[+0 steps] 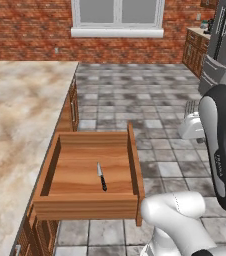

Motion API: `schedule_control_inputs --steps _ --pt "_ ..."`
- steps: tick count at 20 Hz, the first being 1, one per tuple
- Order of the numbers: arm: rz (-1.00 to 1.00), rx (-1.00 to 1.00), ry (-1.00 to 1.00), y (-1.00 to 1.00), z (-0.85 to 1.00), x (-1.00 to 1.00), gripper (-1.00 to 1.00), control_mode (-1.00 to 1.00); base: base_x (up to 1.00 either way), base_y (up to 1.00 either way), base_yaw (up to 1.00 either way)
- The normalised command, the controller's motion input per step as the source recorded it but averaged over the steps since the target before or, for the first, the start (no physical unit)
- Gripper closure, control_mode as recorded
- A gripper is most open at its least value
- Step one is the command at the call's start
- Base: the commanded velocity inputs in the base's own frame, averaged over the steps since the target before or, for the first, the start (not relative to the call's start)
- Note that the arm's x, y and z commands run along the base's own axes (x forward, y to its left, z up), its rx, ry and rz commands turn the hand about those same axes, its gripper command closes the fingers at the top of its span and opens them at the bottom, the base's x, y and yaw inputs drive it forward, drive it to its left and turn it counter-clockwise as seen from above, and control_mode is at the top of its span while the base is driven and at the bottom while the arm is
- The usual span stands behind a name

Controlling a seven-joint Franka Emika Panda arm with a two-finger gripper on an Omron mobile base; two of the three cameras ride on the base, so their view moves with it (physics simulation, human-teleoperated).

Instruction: Pick up the metallic utensils from the counter and place them in the open drawer. Make sure not to pick up any wooden utensils.

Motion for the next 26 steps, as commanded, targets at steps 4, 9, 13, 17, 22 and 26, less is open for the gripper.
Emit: schedule_control_inputs --steps 4,9,13,17,22,26 --pt "0.0 0.0 0.0 0.0 0.0 0.0 1.0 1.0 0.0 0.0 0.0" --pt "0.0 0.0 0.01 0.11 -0.23 0.06 1.0 -1.0 0.0 0.0 0.0" --pt "0.0 0.0 0.11 0.55 -0.96 0.36 1.0 -1.0 0.0 0.0 0.0" --pt "-0.01 0.0 0.07 0.78 -0.77 0.43 1.0 -1.0 0.0 0.0 0.0" --pt "-0.02 0.0 0.02 0.74 -0.17 0.62 1.0 -1.0 0.0 0.0 0.0" --pt "-0.04 0.01 0.0 0.84 0.0 1.0 1.0 -1.0 0.0 0.0 0.0"
